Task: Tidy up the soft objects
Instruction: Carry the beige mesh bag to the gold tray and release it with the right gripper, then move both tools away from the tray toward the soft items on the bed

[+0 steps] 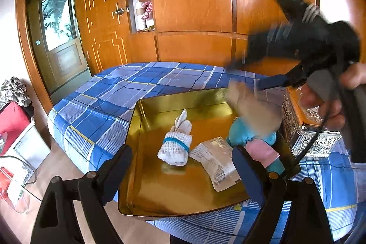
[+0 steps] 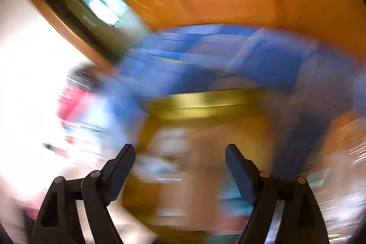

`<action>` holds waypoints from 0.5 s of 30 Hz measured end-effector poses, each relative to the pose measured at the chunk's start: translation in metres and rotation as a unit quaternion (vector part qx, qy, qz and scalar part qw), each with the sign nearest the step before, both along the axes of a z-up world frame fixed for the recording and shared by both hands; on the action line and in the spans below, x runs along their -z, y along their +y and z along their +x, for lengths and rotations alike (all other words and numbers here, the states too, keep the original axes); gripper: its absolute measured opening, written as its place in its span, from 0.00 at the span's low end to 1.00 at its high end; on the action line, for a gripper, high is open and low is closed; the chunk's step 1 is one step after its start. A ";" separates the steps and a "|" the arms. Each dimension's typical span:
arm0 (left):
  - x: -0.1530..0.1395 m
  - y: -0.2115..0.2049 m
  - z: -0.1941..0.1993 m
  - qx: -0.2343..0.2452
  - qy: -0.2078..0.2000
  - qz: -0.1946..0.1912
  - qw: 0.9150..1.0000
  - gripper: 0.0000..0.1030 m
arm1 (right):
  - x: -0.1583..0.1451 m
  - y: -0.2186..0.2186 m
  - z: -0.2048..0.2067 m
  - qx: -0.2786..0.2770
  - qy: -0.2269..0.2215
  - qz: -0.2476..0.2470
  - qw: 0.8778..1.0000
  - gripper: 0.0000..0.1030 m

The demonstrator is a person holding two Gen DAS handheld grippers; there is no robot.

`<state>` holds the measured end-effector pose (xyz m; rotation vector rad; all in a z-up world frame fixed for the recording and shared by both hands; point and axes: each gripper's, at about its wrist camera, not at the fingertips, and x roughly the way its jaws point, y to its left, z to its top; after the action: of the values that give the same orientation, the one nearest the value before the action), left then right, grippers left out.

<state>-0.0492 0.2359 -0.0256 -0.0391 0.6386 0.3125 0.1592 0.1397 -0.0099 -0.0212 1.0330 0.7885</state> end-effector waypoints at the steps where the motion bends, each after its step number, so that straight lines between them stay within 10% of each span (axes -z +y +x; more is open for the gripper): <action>1: 0.000 0.000 0.000 0.001 0.002 -0.001 1.000 0.87 | -0.001 -0.002 0.001 -0.007 0.010 0.027 1.000 0.81; 3: 0.000 0.000 0.000 0.000 0.001 -0.001 1.000 0.87 | 0.002 -0.008 0.007 -0.017 0.077 0.087 0.993 0.80; 15: 0.000 -0.010 -0.001 0.013 0.003 0.007 1.000 0.87 | -0.009 -0.047 -0.022 0.008 -0.014 0.028 0.999 0.81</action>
<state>-0.0500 0.2259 -0.0255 -0.0164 0.6427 0.2914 0.1375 0.0931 -0.0011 0.0232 0.9824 0.7998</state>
